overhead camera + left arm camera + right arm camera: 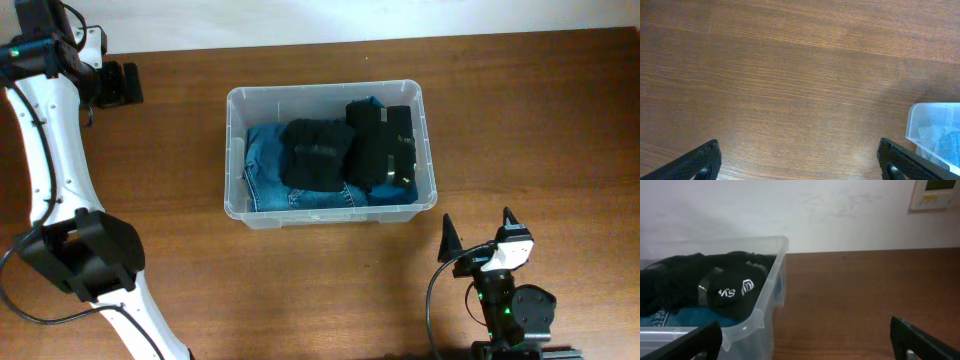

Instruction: Pack container

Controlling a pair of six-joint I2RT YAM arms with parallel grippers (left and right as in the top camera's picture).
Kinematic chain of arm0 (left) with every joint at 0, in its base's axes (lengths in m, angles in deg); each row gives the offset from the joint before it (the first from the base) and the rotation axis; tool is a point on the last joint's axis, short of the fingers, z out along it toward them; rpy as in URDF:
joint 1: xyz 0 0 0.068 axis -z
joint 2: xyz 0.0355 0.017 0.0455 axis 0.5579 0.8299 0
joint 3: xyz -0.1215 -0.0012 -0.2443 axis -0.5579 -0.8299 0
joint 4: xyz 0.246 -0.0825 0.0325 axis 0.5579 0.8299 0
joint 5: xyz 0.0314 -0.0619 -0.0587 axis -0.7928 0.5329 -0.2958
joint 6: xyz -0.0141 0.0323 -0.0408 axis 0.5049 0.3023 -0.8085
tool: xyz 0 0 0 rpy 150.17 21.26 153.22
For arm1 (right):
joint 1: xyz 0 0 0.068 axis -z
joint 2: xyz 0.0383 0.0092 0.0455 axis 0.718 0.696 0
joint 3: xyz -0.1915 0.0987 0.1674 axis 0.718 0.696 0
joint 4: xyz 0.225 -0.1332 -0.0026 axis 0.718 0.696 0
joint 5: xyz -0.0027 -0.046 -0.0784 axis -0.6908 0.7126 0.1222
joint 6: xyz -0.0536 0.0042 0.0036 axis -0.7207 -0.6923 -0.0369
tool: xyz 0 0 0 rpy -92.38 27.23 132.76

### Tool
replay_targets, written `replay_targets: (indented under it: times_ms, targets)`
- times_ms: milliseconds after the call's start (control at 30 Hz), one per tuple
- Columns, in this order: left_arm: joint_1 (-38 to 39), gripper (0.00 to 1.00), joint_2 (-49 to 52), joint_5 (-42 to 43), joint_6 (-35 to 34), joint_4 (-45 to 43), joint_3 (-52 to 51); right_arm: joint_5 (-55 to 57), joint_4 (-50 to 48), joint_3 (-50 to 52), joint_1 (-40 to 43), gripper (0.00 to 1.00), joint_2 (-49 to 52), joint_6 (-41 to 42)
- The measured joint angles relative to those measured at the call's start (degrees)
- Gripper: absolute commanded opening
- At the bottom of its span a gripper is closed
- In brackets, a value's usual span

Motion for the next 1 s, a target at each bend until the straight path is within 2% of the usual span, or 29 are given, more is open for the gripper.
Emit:
replay_targets:
  times_ms: [1000]
  targets:
    - [0.0, 0.99, -0.02, 0.13, 0.0, 1.2, 0.0, 0.0, 0.0, 0.0, 0.0, 0.98, 0.0, 0.02]
